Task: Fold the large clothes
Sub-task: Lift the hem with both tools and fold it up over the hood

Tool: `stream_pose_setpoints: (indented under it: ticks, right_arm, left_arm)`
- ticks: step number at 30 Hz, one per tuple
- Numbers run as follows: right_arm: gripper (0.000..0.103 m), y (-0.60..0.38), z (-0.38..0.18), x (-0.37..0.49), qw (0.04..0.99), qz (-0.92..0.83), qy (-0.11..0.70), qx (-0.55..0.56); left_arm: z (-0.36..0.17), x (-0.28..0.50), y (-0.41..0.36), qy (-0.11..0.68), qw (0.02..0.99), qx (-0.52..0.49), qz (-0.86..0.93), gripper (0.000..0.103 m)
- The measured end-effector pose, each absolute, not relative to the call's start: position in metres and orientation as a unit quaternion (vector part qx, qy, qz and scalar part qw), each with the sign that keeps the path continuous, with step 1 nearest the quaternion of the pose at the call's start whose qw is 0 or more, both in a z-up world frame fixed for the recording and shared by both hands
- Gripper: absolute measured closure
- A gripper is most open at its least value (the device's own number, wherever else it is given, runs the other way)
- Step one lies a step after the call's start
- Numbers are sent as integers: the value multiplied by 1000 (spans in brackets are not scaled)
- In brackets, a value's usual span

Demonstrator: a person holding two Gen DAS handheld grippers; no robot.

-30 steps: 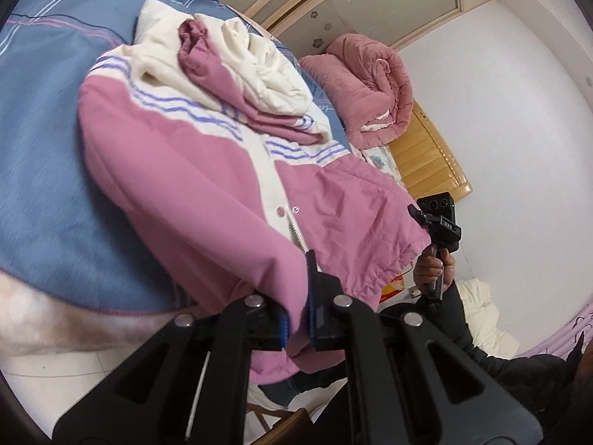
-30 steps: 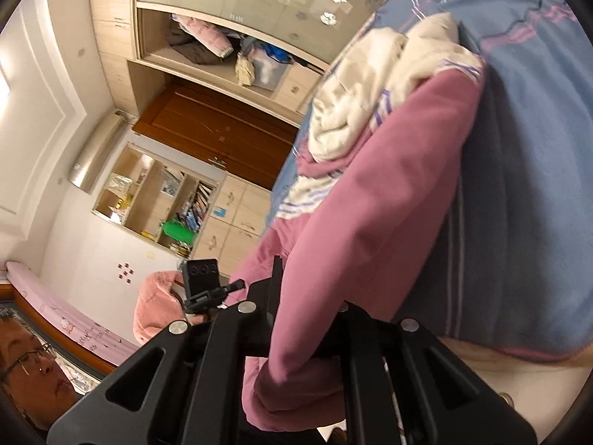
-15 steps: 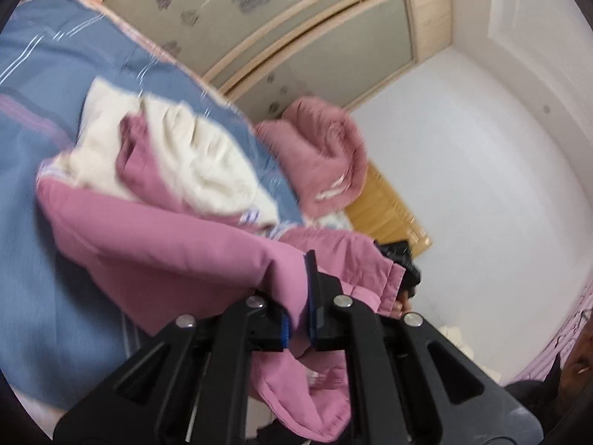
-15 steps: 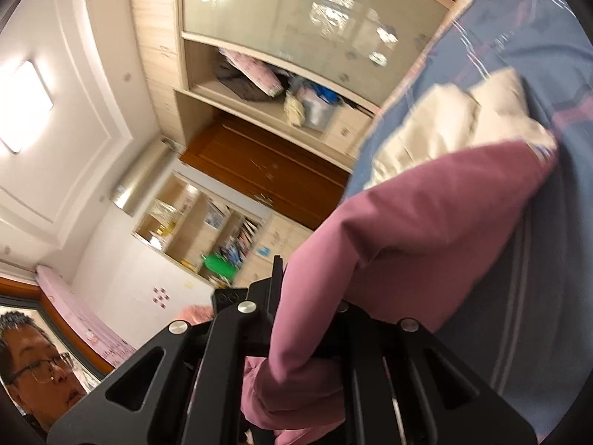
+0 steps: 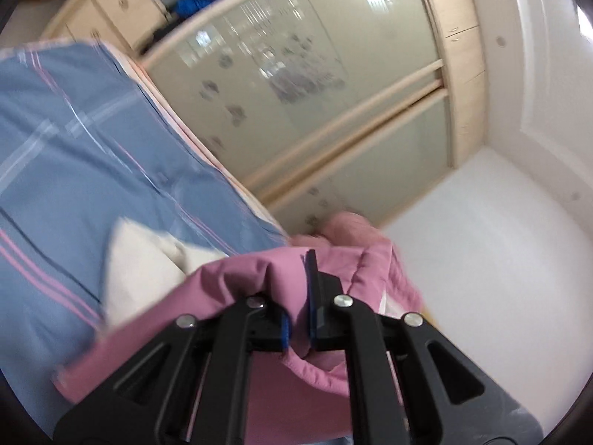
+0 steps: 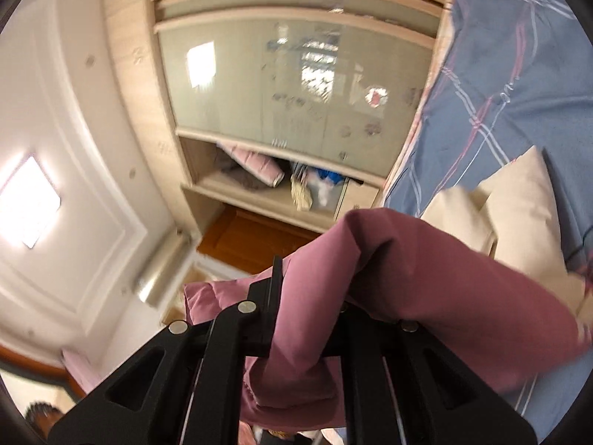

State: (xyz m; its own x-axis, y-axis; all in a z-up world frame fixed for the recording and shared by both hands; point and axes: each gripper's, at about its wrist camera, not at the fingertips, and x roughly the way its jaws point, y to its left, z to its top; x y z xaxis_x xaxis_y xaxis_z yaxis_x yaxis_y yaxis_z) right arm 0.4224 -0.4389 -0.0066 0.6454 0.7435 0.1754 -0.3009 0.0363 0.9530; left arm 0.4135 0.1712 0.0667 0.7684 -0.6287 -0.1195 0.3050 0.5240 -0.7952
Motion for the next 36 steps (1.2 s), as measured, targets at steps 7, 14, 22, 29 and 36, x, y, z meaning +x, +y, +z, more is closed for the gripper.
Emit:
stream_pose_setpoints:
  ticks: [7,14,22,29,36]
  right_arm:
    - [95,-442,-52,486,693,316,213,612]
    - [69,-442,-94,511,677,273,236,642]
    - [1,-476,-114,497,579,287,88,758]
    - [1,-449,-14,486,762,264,143,574]
    - [1,-270,62,470,931,160,329,14]
  left_arm:
    - [37,480,169,242,871,-374,-208,97]
    - [-5,532,162,290,865,-375,-163,95]
    - [-41,546,183,315,797,-485,-175,73]
    - [20,499,210,125,838,-502,-174,2]
    - [88,465,108,193,950,-233,-75,2]
